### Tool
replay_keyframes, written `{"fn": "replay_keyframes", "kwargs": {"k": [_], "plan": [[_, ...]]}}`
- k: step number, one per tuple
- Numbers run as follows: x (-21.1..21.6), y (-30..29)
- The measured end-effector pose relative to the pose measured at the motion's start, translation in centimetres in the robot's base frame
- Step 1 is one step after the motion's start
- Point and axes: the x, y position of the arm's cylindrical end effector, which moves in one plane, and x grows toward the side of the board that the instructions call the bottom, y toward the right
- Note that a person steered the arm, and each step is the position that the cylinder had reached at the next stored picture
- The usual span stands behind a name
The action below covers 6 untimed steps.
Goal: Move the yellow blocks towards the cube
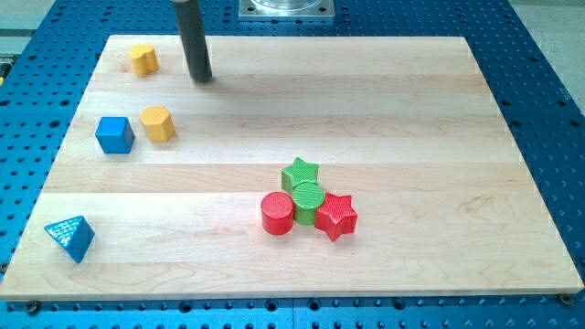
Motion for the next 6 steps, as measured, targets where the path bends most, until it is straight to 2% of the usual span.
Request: {"fn": "replay_keyframes", "kwargs": {"k": [1,2,3,4,5,6], "plan": [[-5.3,-5.5],[1.8,-8.4],[11.2,-7.8],[5.8,-6.0],[5.6,-11.1],[9.5,-11.3]]}}
